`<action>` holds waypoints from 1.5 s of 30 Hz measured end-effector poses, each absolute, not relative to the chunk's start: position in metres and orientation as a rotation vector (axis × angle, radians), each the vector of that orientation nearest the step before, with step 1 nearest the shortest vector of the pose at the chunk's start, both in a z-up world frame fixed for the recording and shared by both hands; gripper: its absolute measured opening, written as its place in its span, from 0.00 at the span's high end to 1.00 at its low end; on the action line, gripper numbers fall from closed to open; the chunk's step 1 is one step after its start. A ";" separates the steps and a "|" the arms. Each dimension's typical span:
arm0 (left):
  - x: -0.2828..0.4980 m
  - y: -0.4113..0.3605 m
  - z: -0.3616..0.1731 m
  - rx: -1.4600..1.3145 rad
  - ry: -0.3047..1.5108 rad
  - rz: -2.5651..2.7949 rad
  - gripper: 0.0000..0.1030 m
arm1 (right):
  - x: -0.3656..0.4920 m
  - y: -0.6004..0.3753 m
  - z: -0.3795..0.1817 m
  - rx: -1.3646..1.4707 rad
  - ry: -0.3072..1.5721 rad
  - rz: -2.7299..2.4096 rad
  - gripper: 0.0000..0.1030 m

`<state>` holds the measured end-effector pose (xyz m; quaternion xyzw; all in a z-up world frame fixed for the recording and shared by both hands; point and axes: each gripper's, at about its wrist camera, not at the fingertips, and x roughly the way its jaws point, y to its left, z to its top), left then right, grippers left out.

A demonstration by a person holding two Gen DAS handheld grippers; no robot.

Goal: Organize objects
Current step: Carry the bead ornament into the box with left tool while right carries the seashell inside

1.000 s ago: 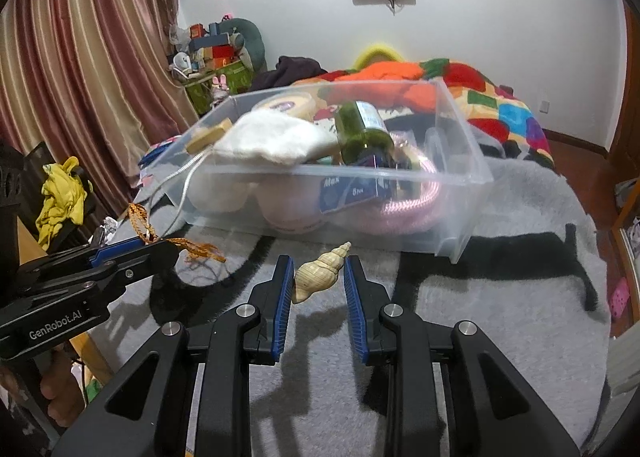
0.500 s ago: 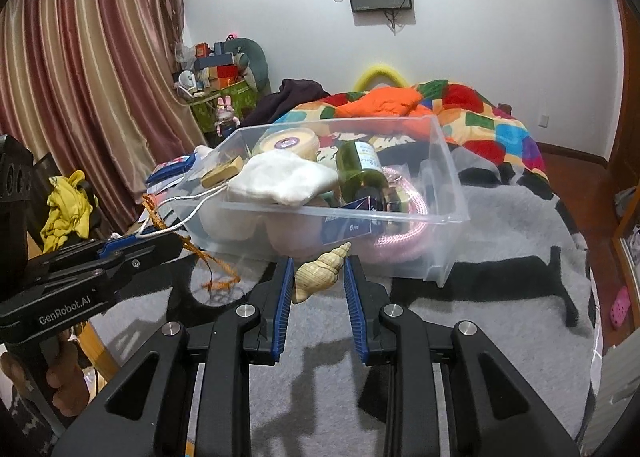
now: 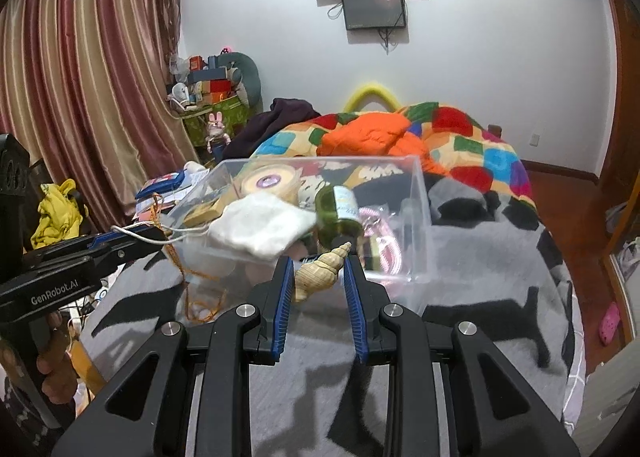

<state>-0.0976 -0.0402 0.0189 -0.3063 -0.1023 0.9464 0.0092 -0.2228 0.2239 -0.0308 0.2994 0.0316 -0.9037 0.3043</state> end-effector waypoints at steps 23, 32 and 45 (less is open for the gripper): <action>-0.156 -0.050 0.051 -0.875 -0.249 3.023 0.72 | -0.256 0.221 -0.017 0.754 0.099 -2.435 0.77; -0.181 -0.063 0.063 -0.847 -0.255 3.068 0.72 | -0.272 0.217 -0.007 0.718 0.089 -2.455 0.77; -0.191 -0.061 0.019 -1.017 -0.248 3.005 0.72 | -0.287 0.214 -0.031 0.808 0.112 -2.434 0.77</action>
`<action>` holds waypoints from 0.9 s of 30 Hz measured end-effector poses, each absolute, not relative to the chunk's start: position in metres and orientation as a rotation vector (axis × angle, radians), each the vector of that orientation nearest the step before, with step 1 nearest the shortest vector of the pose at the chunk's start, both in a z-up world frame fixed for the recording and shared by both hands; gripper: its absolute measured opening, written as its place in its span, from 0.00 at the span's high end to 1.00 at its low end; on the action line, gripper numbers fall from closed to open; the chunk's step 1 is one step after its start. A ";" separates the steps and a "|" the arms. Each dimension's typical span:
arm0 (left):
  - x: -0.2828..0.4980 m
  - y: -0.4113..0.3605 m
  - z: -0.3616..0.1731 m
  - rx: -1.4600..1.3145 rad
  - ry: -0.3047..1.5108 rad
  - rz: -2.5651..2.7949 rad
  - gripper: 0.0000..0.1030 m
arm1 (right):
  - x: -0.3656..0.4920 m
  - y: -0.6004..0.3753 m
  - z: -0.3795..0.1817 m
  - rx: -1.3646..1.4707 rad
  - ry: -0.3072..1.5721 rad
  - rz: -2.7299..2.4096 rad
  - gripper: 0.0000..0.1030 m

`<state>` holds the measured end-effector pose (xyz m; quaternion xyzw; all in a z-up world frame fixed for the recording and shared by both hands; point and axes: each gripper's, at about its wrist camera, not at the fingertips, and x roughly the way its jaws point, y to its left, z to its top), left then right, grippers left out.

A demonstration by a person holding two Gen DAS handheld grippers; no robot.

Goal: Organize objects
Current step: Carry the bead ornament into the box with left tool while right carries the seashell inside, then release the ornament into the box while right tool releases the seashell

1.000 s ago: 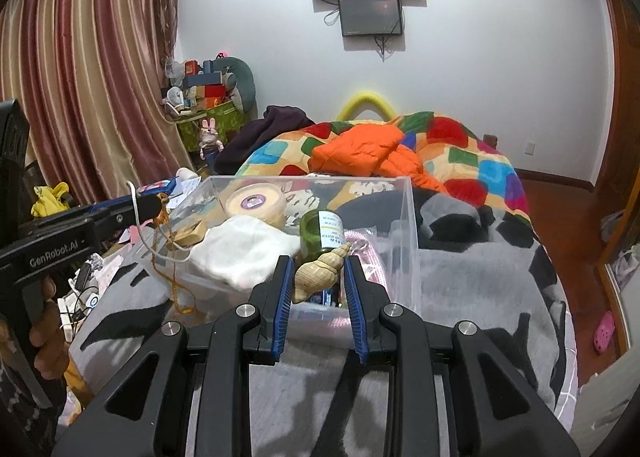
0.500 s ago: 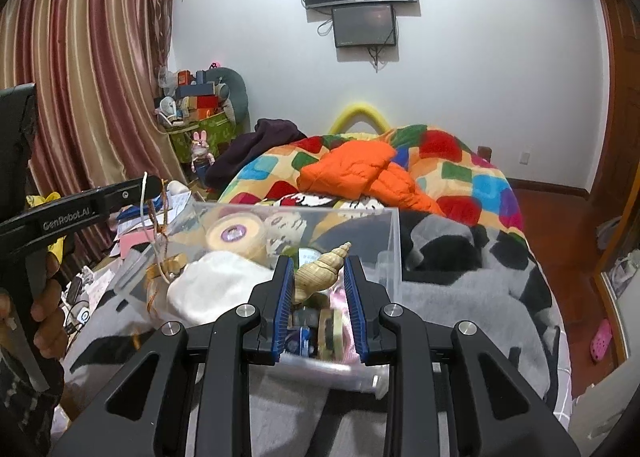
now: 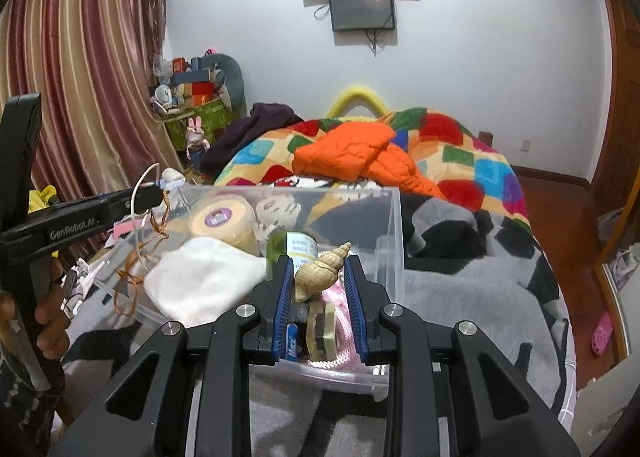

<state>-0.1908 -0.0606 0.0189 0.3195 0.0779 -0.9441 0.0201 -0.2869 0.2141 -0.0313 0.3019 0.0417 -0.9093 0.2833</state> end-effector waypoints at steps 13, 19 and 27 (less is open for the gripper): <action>-0.173 -0.057 -0.007 1.064 0.198 -2.902 0.72 | -0.287 0.213 -0.049 0.876 0.121 -2.413 0.77; -0.171 -0.056 -0.007 1.062 0.190 -2.909 0.72 | -0.288 0.210 -0.053 0.890 0.130 -2.409 0.77; -0.167 -0.051 -0.004 1.066 0.161 -2.919 0.64 | -0.288 0.207 -0.054 0.896 0.152 -2.418 0.77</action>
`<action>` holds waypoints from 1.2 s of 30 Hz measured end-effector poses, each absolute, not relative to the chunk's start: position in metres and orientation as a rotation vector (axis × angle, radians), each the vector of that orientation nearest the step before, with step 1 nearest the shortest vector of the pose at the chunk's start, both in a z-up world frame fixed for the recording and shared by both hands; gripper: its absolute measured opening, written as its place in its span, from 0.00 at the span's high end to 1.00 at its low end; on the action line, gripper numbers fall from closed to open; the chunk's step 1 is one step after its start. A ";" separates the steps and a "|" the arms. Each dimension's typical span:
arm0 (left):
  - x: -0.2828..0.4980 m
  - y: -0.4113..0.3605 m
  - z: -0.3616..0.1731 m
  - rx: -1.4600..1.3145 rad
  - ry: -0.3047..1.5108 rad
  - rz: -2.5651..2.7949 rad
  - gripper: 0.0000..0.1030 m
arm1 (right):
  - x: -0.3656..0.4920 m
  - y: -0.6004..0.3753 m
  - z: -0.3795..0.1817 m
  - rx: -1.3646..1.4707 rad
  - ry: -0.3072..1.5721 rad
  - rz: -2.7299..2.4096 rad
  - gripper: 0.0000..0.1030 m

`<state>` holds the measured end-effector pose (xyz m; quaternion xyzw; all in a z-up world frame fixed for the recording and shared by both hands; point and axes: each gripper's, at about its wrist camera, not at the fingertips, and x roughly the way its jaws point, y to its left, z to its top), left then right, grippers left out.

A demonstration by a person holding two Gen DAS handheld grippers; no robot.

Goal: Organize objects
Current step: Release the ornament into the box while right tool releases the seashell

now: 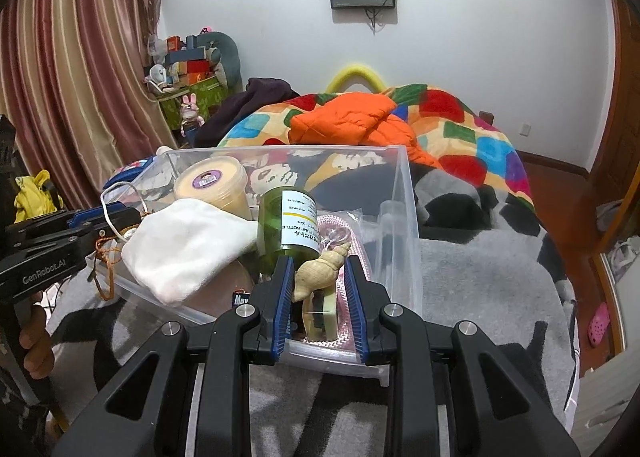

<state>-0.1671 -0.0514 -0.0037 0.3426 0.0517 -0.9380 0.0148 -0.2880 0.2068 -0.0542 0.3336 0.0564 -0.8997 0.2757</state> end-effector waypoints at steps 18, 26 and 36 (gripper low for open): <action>-0.144 -0.042 0.007 1.033 0.128 -2.959 0.46 | -0.272 0.204 -0.041 0.865 0.170 -2.416 0.51; -0.128 -0.036 0.019 0.977 0.140 -2.988 0.35 | -0.256 0.205 -0.030 0.826 0.188 -2.421 0.42; -0.106 -0.030 0.027 0.945 0.158 -3.011 0.28 | -0.233 0.213 -0.017 0.771 0.182 -2.440 0.29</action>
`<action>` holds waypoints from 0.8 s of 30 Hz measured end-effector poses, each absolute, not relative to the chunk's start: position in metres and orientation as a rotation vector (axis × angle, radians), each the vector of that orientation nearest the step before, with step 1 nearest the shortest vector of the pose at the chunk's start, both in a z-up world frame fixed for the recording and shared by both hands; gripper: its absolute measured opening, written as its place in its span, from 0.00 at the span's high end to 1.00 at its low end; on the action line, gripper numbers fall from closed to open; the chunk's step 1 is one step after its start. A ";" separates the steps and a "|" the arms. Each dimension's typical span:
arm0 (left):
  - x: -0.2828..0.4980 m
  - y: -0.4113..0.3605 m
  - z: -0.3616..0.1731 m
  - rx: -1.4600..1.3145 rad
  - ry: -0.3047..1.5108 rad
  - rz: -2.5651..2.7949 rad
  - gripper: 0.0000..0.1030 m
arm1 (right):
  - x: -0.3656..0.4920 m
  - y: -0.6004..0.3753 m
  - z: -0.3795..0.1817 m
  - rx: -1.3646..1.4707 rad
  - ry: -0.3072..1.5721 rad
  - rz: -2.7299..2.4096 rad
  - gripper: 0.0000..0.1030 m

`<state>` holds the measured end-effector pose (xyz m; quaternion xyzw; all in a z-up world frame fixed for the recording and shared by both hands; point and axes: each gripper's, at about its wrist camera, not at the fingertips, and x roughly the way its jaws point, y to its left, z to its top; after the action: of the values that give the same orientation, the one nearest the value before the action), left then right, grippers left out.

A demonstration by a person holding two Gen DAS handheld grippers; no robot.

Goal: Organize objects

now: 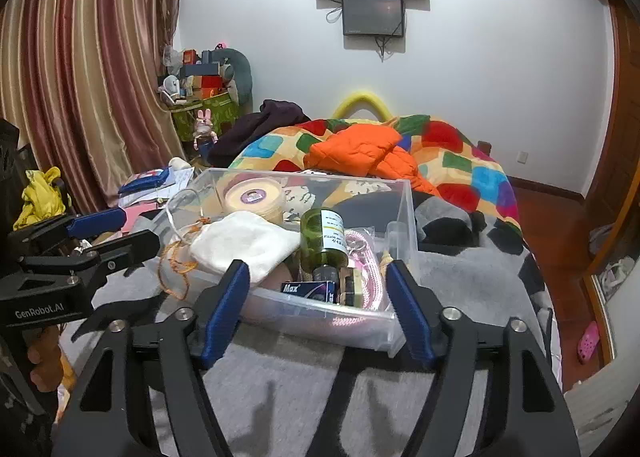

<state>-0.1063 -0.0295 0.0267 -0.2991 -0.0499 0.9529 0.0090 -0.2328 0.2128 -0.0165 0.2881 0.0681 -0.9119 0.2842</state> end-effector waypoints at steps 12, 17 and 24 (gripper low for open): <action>-0.078 -0.018 0.025 -0.893 -0.099 3.041 0.07 | -0.202 0.219 -0.013 0.739 0.236 -2.463 0.25; -0.071 -0.017 0.025 -0.890 -0.102 3.054 0.07 | -0.193 0.221 -0.015 0.738 0.236 -2.473 0.21; -0.066 -0.020 0.018 -0.902 -0.133 3.069 0.07 | -0.187 0.228 -0.020 0.749 0.184 -2.468 0.19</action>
<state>-0.0656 -0.0200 0.0176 -0.2817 -0.0415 0.9581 -0.0299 -0.1865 0.2283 -0.0200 0.2787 0.0683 -0.9179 0.2742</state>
